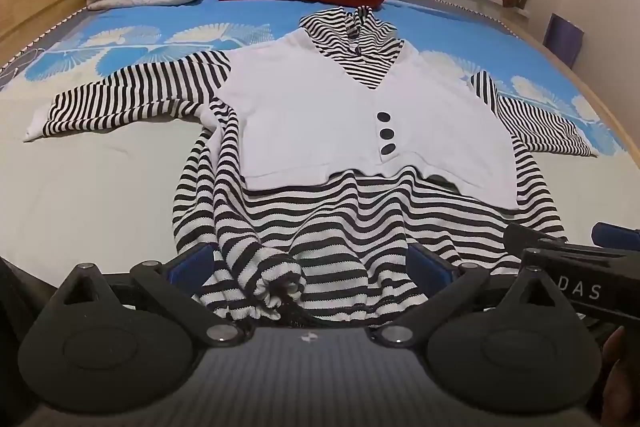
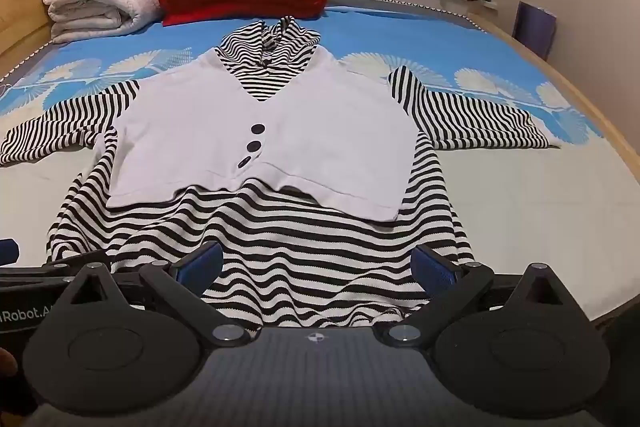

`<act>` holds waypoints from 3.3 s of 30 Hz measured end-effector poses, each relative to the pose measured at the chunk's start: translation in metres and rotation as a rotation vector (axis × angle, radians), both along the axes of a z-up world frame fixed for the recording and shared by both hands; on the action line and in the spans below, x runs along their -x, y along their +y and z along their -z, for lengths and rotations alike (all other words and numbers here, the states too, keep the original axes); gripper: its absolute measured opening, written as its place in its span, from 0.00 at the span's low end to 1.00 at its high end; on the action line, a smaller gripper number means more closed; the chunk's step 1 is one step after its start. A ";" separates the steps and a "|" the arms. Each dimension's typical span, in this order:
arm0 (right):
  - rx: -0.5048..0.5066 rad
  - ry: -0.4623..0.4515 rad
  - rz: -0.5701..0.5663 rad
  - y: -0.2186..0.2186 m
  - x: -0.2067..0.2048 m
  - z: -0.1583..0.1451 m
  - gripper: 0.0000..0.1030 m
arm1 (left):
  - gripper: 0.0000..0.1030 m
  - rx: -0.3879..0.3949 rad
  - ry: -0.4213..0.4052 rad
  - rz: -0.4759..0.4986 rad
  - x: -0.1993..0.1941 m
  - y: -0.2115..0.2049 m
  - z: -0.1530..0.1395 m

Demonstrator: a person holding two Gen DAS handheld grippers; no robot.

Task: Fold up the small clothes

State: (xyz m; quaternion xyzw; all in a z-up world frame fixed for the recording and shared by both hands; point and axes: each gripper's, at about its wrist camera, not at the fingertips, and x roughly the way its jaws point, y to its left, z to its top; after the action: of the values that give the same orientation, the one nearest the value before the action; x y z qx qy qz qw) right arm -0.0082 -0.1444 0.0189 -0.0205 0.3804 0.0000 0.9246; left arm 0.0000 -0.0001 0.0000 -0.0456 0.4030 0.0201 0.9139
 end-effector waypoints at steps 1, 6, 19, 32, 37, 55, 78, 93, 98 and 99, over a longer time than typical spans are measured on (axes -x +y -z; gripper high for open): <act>0.001 0.000 0.000 0.000 0.000 0.000 0.97 | 0.99 0.001 -0.003 0.001 0.000 0.000 0.000; 0.003 0.001 0.002 0.000 0.000 0.001 0.97 | 0.99 -0.001 -0.001 0.000 0.001 0.000 0.001; 0.003 0.004 0.004 -0.001 -0.001 0.002 0.97 | 0.99 0.003 -0.004 0.000 0.001 0.000 0.001; 0.002 0.004 0.004 -0.001 -0.001 0.002 0.97 | 0.99 0.000 -0.005 0.001 0.001 -0.001 0.001; -0.010 -0.003 0.012 -0.003 -0.001 0.001 0.95 | 0.99 -0.002 -0.007 0.001 0.000 -0.005 0.004; -0.118 -0.086 -0.070 -0.103 -0.074 -0.030 0.87 | 0.99 -0.079 0.092 0.165 -0.087 0.074 -0.024; -0.184 0.441 0.212 -0.152 -0.085 0.080 0.15 | 0.12 0.019 0.429 0.035 -0.088 0.120 0.056; -0.101 0.415 0.087 -0.140 -0.091 0.080 0.27 | 0.31 -0.065 0.419 0.117 -0.101 0.090 0.061; -0.100 0.279 0.088 -0.135 -0.087 0.060 0.32 | 0.36 -0.017 0.231 0.057 -0.101 0.101 0.026; -0.082 0.231 0.083 -0.133 -0.086 0.053 0.32 | 0.41 -0.024 0.199 0.045 -0.102 0.103 0.022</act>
State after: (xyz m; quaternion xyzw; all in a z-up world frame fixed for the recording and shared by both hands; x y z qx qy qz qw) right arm 0.0777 -0.2769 -0.0344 0.0334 0.4844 -0.0202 0.8740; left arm 0.1017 0.1028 -0.0215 -0.0236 0.4922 0.0088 0.8701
